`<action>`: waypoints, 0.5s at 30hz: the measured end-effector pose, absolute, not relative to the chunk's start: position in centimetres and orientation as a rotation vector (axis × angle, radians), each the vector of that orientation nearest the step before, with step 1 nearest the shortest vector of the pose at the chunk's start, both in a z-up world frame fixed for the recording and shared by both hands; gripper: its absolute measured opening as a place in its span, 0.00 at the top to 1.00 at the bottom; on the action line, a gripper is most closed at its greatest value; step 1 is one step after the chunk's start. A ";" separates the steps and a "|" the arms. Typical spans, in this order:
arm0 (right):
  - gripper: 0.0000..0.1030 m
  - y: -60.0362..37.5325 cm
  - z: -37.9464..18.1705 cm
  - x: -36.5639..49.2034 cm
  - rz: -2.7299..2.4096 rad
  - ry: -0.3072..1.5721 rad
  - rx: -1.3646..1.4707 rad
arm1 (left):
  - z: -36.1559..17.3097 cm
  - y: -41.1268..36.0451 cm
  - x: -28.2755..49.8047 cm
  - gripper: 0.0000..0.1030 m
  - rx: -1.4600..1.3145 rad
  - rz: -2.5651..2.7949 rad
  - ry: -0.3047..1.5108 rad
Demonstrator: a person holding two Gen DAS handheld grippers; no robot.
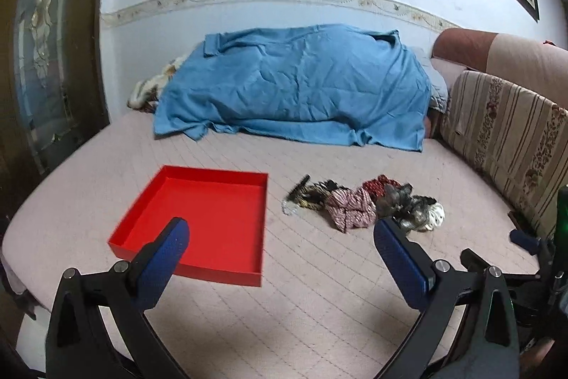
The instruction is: Organize jewelry
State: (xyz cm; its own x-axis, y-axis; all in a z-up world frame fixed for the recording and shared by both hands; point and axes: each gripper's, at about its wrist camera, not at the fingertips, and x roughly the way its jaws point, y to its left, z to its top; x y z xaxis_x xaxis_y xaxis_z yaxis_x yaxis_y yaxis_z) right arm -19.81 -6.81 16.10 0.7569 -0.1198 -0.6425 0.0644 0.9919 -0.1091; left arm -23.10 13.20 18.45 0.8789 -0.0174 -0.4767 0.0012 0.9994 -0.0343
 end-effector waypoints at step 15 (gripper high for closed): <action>0.00 -4.4 19.9 -12.6 -0.057 0.587 -0.177 | 20.1 13.9 -20.3 0.00 0.088 0.048 0.525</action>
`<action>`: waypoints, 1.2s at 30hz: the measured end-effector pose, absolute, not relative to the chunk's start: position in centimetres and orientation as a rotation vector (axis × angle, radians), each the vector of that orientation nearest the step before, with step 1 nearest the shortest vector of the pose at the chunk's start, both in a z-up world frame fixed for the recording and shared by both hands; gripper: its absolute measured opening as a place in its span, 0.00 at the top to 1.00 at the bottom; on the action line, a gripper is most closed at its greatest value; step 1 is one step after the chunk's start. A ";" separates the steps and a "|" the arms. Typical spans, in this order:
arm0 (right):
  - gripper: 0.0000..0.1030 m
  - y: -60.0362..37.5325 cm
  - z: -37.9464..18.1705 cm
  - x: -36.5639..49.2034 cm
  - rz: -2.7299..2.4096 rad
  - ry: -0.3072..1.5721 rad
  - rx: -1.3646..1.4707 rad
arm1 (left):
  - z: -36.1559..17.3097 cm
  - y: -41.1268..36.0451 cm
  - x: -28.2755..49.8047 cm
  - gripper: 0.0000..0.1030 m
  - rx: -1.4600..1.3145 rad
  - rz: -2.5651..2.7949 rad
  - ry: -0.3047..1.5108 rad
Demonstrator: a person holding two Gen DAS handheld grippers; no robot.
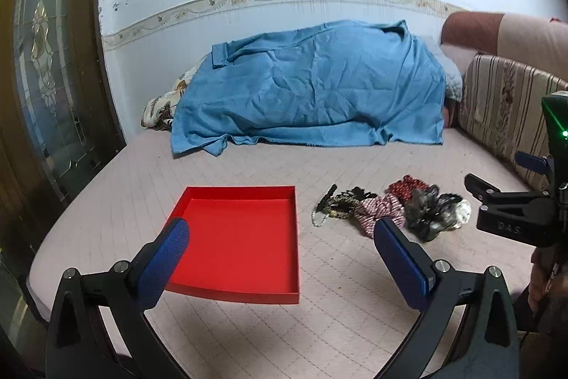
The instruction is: Organize jewelry
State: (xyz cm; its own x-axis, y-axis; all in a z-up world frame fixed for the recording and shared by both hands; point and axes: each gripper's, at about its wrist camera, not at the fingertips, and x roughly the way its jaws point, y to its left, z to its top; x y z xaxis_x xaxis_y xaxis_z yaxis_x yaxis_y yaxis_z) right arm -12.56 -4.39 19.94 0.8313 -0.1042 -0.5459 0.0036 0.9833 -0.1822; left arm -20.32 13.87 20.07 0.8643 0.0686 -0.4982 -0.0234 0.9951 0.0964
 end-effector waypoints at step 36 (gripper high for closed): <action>0.18 -11.6 8.7 -1.8 0.178 0.886 0.126 | 9.0 5.3 -0.5 0.24 0.037 -0.227 0.899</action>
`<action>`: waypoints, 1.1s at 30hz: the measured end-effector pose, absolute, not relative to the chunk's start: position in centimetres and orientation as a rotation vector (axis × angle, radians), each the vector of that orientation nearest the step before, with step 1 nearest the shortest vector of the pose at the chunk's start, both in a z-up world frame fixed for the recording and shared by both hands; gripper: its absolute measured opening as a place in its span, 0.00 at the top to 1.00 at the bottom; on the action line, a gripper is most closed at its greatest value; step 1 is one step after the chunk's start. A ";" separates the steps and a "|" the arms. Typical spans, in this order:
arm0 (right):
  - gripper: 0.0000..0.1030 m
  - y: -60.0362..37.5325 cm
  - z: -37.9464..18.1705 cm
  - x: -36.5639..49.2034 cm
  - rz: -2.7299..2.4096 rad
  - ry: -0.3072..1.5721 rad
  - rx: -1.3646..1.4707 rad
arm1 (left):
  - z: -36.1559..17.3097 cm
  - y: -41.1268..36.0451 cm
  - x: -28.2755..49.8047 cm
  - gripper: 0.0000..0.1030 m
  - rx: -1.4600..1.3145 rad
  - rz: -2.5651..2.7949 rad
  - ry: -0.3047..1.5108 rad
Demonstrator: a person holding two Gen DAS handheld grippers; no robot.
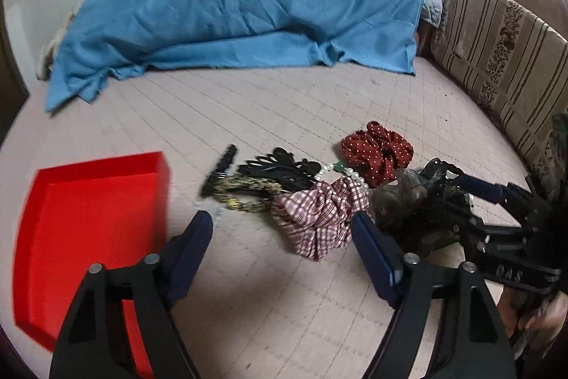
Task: Organize jewelry
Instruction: 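Grasp the plaid scrunchie with the left tool while the right grasps the grey scrunchie, then carry the plaid scrunchie in the left tool while the right carries the grey one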
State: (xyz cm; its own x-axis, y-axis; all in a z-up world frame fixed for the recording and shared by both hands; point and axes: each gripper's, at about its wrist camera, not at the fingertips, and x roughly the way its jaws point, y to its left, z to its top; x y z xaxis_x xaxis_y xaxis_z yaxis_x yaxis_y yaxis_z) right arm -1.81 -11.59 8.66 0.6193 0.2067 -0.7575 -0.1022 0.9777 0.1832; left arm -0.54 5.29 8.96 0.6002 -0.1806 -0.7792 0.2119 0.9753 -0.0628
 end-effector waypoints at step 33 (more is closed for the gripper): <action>0.82 -9.9 12.2 -4.9 0.264 0.810 0.269 | 12.9 15.4 -5.2 0.90 -0.195 -0.255 0.875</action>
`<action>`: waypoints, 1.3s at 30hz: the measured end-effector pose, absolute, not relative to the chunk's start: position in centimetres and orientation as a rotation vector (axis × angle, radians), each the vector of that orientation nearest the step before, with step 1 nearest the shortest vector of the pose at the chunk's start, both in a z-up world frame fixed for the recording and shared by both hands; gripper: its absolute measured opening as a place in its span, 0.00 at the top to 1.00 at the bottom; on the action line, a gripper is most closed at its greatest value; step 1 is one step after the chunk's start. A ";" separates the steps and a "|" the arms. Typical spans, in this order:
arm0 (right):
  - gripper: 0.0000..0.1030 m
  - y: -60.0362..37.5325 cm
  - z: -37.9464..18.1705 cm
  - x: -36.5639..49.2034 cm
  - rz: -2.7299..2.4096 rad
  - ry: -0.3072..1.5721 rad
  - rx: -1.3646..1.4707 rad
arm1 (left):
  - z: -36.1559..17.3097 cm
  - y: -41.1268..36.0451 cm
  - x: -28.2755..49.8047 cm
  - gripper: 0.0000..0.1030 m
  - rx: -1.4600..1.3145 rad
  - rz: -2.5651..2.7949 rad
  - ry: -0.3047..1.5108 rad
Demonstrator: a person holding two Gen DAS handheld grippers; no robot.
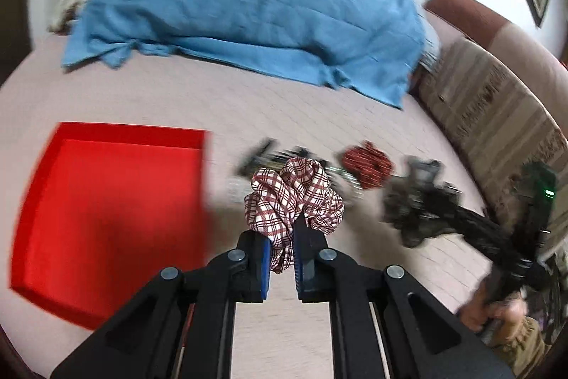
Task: Organize jewelry
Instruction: 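Carry the plaid scrunchie in the left tool while the right carries the grey one, then open the left tool over the red tray while the right releases the grey scrunchie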
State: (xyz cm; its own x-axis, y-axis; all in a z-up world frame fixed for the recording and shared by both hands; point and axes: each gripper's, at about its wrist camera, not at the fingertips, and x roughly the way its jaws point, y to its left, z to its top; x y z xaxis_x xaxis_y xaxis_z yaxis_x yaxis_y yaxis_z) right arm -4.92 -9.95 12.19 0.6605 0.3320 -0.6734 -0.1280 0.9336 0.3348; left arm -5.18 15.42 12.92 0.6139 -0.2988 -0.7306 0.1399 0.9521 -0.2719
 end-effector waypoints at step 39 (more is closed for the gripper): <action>0.39 18.8 9.1 7.7 0.442 1.072 0.054 | 8.6 35.5 1.7 0.54 -0.457 0.013 0.864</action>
